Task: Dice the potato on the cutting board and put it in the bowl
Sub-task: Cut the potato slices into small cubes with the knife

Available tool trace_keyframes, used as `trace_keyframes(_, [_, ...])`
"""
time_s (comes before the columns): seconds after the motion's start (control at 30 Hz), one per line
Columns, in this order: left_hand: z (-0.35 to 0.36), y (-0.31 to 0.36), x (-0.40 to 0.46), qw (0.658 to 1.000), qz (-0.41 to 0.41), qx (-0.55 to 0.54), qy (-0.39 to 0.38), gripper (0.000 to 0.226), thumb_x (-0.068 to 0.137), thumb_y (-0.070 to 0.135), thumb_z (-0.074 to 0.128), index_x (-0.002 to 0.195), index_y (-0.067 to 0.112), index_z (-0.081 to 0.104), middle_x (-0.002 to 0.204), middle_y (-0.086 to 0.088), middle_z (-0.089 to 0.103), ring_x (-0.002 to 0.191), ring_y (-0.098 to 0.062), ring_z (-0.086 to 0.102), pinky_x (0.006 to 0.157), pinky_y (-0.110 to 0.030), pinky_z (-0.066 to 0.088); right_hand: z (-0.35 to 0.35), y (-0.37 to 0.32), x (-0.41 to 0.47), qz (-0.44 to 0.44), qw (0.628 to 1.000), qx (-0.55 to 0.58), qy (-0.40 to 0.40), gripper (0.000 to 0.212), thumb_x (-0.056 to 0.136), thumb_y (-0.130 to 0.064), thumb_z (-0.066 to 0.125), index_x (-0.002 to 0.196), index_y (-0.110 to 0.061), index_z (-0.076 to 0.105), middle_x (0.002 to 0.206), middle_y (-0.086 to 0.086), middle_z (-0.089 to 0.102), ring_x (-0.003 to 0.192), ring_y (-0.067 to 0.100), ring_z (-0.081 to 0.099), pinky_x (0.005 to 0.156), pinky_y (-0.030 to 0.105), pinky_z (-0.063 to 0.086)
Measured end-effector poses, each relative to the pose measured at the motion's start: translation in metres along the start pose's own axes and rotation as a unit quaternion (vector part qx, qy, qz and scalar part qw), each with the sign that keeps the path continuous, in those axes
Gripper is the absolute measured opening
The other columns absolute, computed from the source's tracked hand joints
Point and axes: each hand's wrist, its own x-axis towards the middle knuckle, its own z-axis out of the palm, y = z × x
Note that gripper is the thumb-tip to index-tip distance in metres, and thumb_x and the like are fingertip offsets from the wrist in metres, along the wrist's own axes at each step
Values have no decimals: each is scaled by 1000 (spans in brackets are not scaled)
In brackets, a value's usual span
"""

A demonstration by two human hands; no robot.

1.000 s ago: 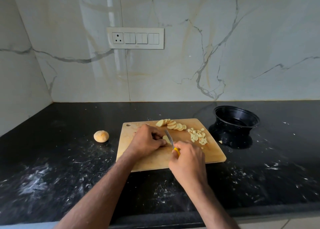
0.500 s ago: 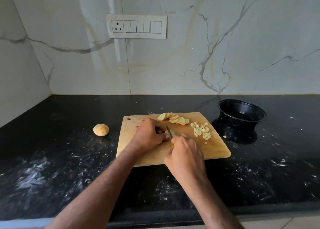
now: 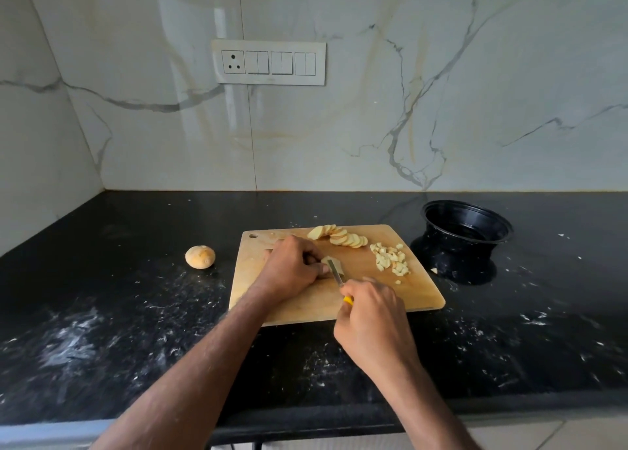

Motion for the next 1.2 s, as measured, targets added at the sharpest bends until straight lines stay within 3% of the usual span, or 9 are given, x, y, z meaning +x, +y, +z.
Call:
trace_keyframes(0.1, [1, -1, 0, 1000, 2, 10, 0, 15, 81, 33, 84, 93, 28, 77, 88, 15, 68, 93, -14, 61, 93, -50, 51, -9, 6, -10, 3, 1000, 11, -11, 29, 91, -13, 64, 117, -19, 73, 107, -9, 69, 94, 7, 64, 81, 16, 51])
trace_keyframes(0.27, [0, 0, -2, 1000, -3, 11, 1, 16, 81, 31, 84, 95, 26, 79, 89, 14, 70, 93, -12, 62, 91, -46, 52, -19, 17, -24, 24, 999, 30, -12, 21, 89, -17, 66, 106, -23, 77, 97, -14, 69, 75, 2, 56, 60, 2, 35])
trace_keyframes(0.33, [0, 0, -2, 1000, -2, -5, 7, 14, 79, 29, 86, 90, 25, 80, 82, 15, 70, 85, -9, 63, 79, -33, 54, -22, 18, -25, 41, 997, 62, 17, 16, 86, -16, 70, 99, -22, 77, 92, -13, 71, 72, 1, 60, 62, 7, 46])
trace_keyframes(0.4, [-1, -1, -2, 1000, -4, -16, 18, 14, 76, 27, 89, 86, 23, 80, 77, 14, 70, 74, -5, 63, 65, -22, 50, -21, 14, -20, 37, 995, 76, 49, 14, 86, -15, 70, 97, -21, 76, 90, -13, 70, 75, 2, 62, 68, 23, 58])
trace_keyframes(0.5, [-2, -2, -2, 1000, -4, -21, 16, 15, 74, 25, 90, 86, 21, 81, 77, 12, 72, 71, -3, 63, 64, -24, 54, -13, 5, -1, 28, 994, 70, 75, 14, 89, -15, 67, 99, -20, 74, 90, -11, 67, 78, 7, 60, 72, 31, 56])
trace_keyframes(0.63, [-5, -2, -2, 1000, 7, -26, 5, 9, 76, 17, 87, 80, 22, 81, 72, 14, 71, 69, -3, 64, 66, -28, 55, 4, 0, 19, 27, 997, 55, 53, 17, 93, -16, 62, 106, -20, 72, 97, -7, 69, 81, 10, 60, 80, 28, 53])
trace_keyframes(0.8, [-3, -1, -1, 1000, 10, -26, 11, 12, 78, 12, 85, 83, 23, 81, 67, 24, 64, 70, 6, 62, 59, -10, 44, 15, 3, 18, 15, 998, 28, 59, 20, 89, -17, 66, 107, -21, 74, 100, -8, 69, 85, 7, 58, 79, 18, 44])
trace_keyframes(1.0, [-1, -2, 0, 999, 3, -28, 17, 11, 78, 13, 86, 85, 20, 82, 76, 17, 68, 72, -3, 62, 65, -18, 47, 13, 0, 19, 1, 1000, 9, 29, 29, 88, -15, 66, 117, -18, 73, 108, -4, 69, 96, 12, 63, 88, 25, 51])
trace_keyframes(1.2, [-2, -3, 3, 999, 3, -39, 6, 8, 77, 14, 87, 82, 18, 82, 82, 12, 72, 77, -7, 65, 75, -32, 55, 14, -10, 24, 1, 1000, -15, 18, 27, 87, -9, 66, 113, -14, 71, 106, -1, 68, 90, 15, 65, 82, 27, 55])
